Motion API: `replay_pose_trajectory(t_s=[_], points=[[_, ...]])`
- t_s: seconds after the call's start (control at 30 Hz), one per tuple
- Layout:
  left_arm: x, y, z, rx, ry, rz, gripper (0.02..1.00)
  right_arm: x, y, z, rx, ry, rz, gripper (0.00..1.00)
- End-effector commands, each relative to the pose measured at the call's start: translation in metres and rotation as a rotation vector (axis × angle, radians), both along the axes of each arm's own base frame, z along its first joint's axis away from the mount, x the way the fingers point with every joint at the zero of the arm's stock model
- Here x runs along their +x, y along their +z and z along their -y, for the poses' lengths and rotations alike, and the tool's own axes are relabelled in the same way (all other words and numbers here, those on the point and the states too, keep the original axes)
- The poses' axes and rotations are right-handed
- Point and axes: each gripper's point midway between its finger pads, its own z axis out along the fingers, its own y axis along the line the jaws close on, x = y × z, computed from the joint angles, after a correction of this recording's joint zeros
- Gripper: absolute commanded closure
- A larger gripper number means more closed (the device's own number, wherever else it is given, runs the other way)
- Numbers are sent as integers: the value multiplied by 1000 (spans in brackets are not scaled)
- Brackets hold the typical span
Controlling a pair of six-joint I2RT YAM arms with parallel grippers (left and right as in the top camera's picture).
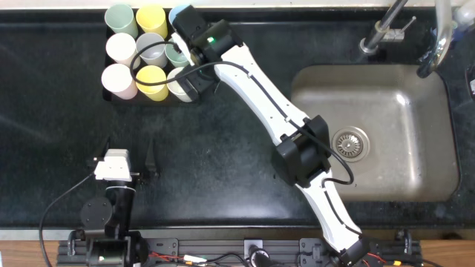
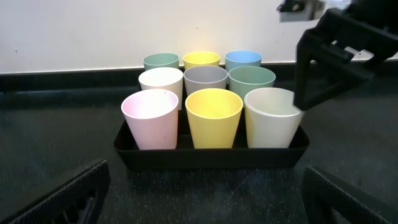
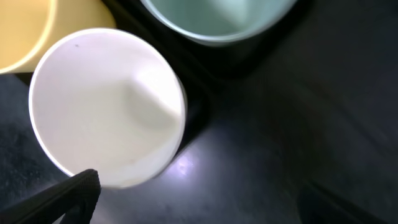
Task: Store Cups
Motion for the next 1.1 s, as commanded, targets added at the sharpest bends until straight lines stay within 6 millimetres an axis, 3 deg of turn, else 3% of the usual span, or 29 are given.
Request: replay_pose_trajectory(t_s=[0.03, 0.13, 0.23, 0.3, 0.37, 0.43, 0.53, 0.63, 0.73, 0.83, 0.97, 1.1], points=[[-1, 2, 0, 10, -4, 6, 18, 19, 132, 63, 123, -228, 213, 3], [-1, 2, 0, 10, -4, 6, 18, 10, 165, 134, 136, -479, 189, 3], [-1, 2, 0, 10, -4, 6, 18, -6, 167, 222, 44, -726, 127, 5], [-1, 2, 0, 10, -4, 6, 18, -15, 167, 268, -27, -824, 140, 5], [-1, 2, 0, 10, -4, 6, 18, -33, 160, 300, -74, -890, 108, 3], [-1, 2, 0, 10, -4, 6, 18, -58, 146, 320, -77, -943, 49, 5], [-1, 2, 0, 10, -4, 6, 18, -84, 120, 333, -21, -983, 59, 3], [-1, 2, 0, 10, -4, 6, 18, -89, 103, 346, 132, -1013, 309, 3], [-1, 2, 0, 10, -4, 6, 18, -87, 112, 358, 260, -959, 642, 3], [-1, 2, 0, 10, -4, 6, 18, -95, 141, 362, 329, -830, 1003, 3], [-1, 2, 0, 10, -4, 6, 18, -115, 151, 343, 470, -683, 1227, 3], [-1, 2, 0, 10, -4, 6, 20, -133, 132, 332, 542, -606, 1314, 3]])
